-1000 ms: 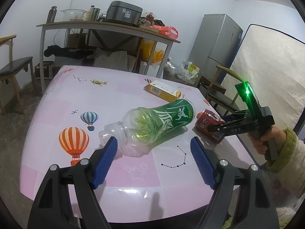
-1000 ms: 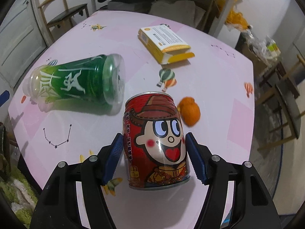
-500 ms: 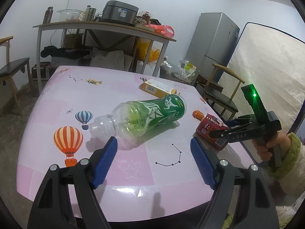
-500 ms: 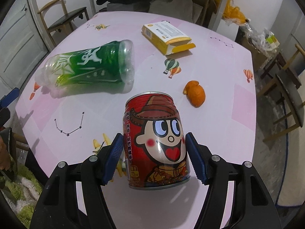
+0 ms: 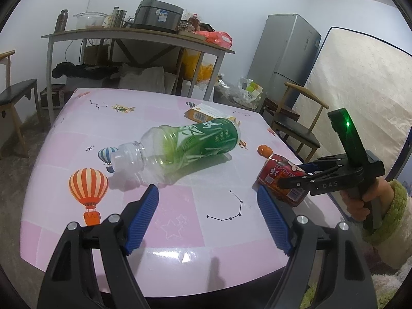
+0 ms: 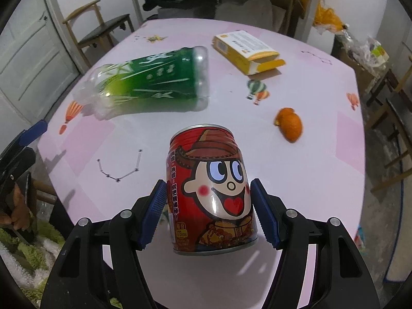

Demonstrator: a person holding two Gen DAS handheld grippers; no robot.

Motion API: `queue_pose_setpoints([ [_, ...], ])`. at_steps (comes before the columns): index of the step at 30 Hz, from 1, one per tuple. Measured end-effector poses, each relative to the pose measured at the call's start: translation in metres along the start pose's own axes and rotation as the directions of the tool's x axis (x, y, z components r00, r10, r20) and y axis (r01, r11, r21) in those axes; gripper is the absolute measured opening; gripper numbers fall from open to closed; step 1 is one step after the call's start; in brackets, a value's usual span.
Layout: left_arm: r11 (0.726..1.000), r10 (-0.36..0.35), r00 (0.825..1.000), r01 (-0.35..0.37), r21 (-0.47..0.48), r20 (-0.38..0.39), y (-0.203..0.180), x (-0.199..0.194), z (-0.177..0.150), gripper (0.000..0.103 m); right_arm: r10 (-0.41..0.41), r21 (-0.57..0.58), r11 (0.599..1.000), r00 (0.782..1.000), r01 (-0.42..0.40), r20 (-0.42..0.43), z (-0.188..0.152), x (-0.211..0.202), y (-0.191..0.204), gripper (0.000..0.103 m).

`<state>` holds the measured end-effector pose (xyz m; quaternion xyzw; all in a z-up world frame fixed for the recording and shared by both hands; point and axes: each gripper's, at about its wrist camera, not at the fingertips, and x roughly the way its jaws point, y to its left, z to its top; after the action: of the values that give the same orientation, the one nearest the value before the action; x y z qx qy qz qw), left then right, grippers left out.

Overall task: Collect trash
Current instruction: 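Lift the red can with the right tool while the left tool approaches the green bottle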

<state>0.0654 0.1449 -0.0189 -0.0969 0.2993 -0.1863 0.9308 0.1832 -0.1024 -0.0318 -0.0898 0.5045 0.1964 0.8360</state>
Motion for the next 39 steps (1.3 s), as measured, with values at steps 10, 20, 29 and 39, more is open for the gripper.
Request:
queue_pose_setpoints([
  [10,1.000,0.023,0.999,-0.024,-0.006,-0.029,0.009,0.003,-0.005,0.077,0.037,-0.096,0.995,0.999,-0.038,-0.017,0.007,0.000,0.020,0.071],
  [20,1.000,0.023,0.999,-0.024,-0.016,-0.047,0.009,0.009,-0.004,0.077,0.054,-0.114,0.991,0.990,-0.070,-0.133,0.038,0.029,0.027,0.062],
  [29,0.995,0.092,0.995,-0.093,0.024,0.038,0.033,0.006,0.046,0.077,0.116,-0.098,0.989,0.993,-0.115,0.006,0.050,0.008,0.032,0.062],
  [39,0.983,0.035,0.958,0.018,0.182,-0.285,0.133,0.166,0.160,0.087,0.197,0.040,0.979,0.976,-0.201,0.091,0.055,0.010,0.003,0.062],
])
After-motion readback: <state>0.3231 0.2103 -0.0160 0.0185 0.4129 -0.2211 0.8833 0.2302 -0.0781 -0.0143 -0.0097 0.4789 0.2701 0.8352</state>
